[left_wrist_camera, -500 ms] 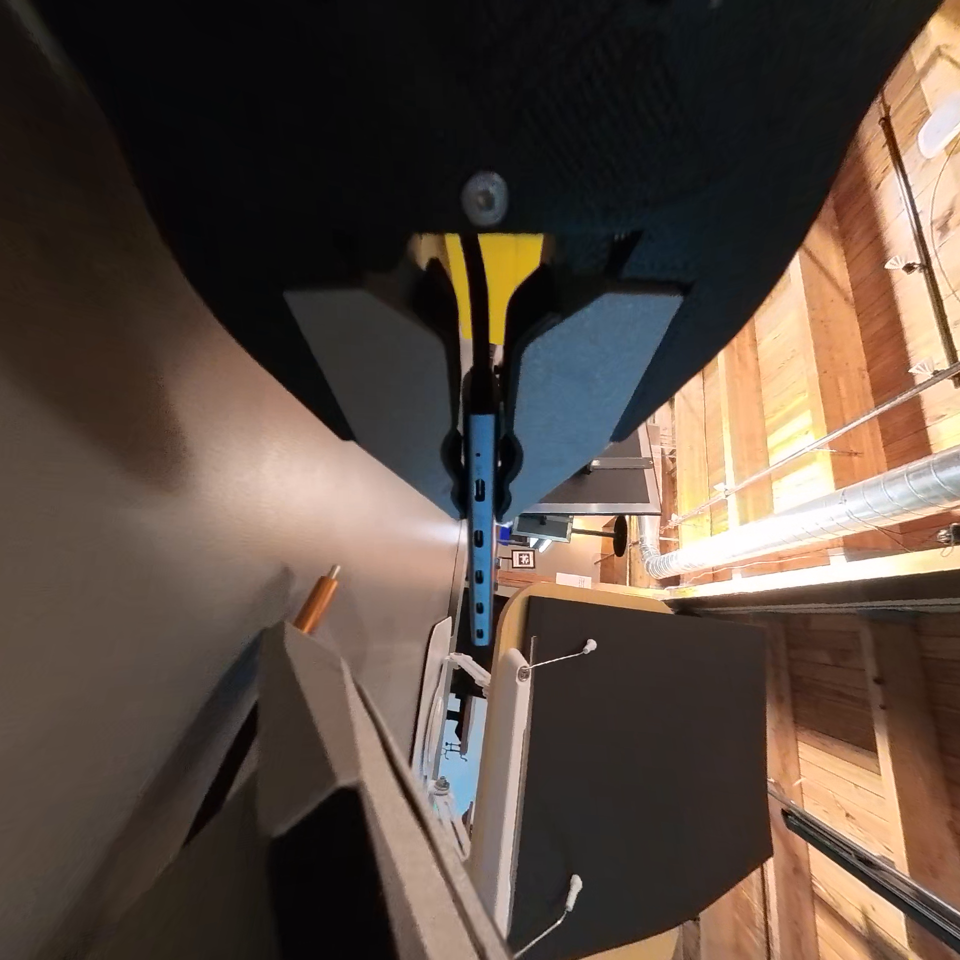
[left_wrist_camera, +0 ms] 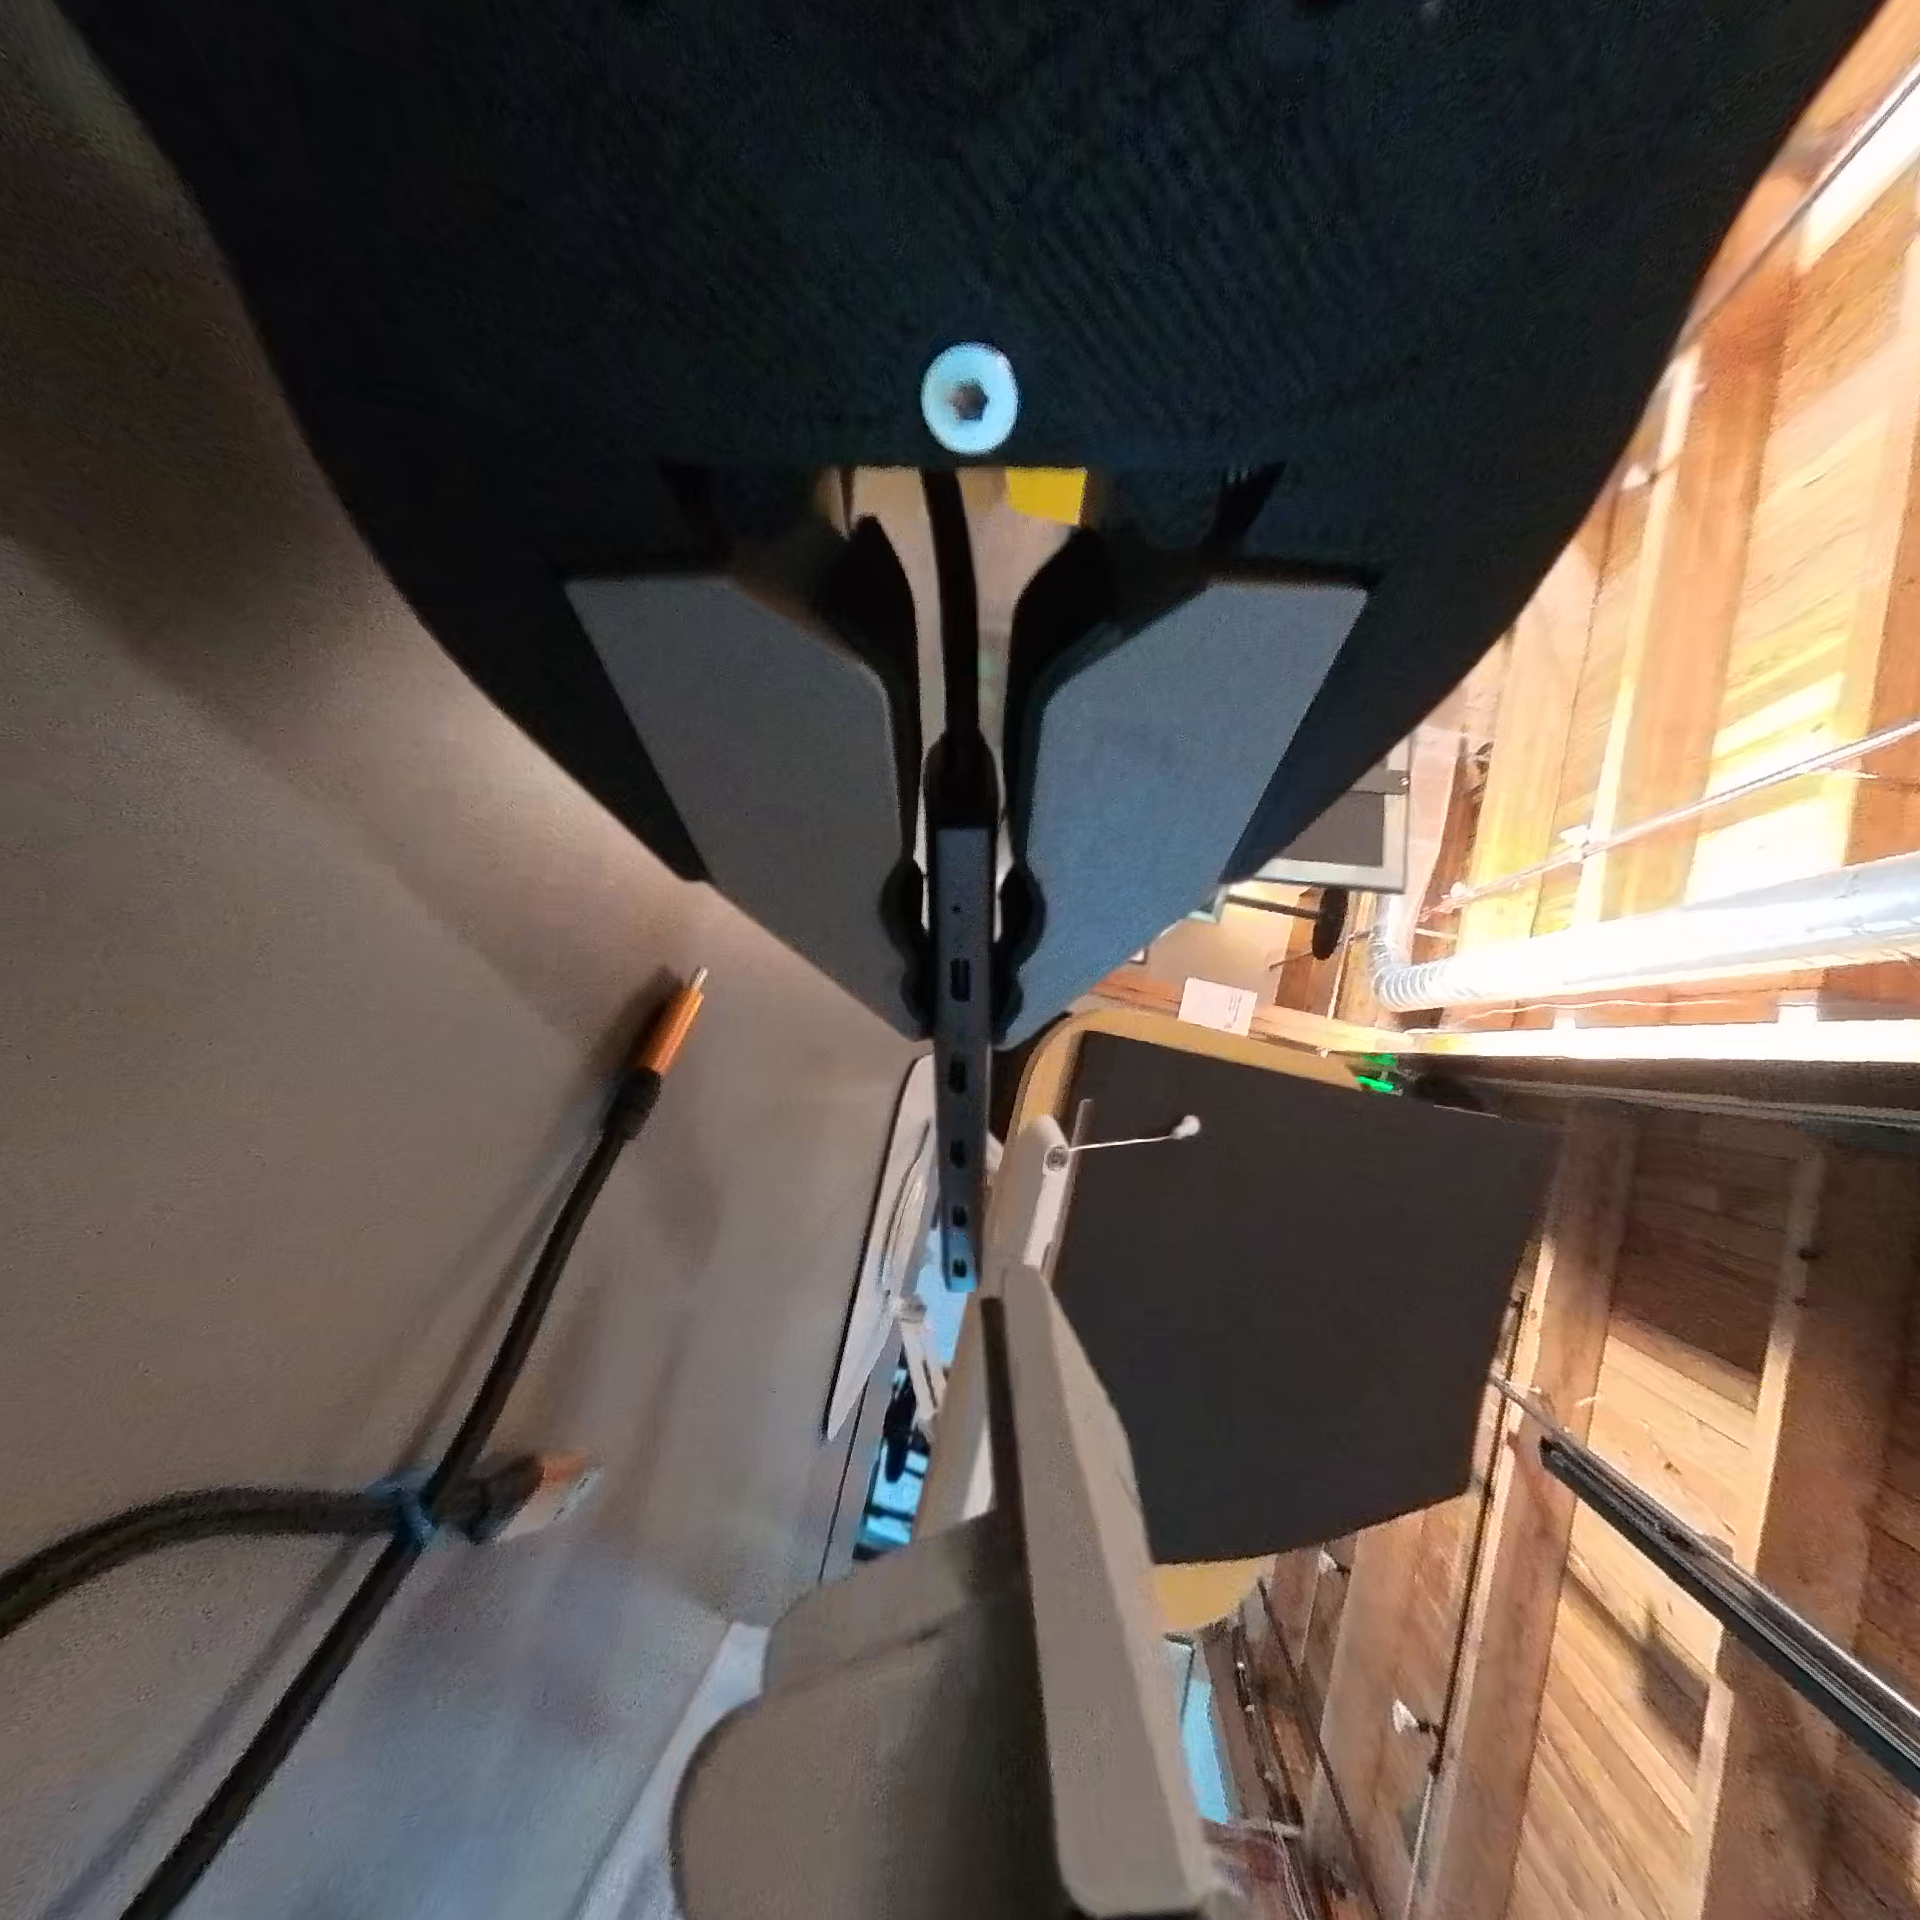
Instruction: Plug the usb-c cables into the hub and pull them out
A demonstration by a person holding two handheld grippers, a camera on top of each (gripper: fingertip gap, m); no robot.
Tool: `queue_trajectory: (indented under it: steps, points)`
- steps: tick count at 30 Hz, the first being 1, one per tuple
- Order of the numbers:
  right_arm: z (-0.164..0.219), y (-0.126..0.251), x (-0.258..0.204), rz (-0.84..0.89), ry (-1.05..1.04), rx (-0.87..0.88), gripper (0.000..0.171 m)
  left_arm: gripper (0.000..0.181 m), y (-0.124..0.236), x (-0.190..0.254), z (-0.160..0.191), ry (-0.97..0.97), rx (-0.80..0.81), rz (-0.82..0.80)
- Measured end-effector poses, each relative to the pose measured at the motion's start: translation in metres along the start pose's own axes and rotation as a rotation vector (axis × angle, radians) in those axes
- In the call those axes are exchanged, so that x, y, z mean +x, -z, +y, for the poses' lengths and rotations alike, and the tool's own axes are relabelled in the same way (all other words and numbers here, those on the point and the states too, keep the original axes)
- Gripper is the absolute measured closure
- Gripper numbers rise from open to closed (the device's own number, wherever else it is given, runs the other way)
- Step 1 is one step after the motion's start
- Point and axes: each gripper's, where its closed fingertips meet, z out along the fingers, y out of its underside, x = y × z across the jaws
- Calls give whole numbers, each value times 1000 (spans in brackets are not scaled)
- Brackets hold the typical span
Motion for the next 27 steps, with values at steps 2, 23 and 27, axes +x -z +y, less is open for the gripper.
queue_trajectory:
  steps: [2,23,27]
  points:
    - [4,1,-3,-48,-7,-18,124,175,2,-2,-2,43,20,7]
    - [16,-8,11,77,41,-33,169,174,13,4,-21,95,130,75]
    - [15,-7,0,57,157,-55,134,174,11,1,-19,176,140,93]
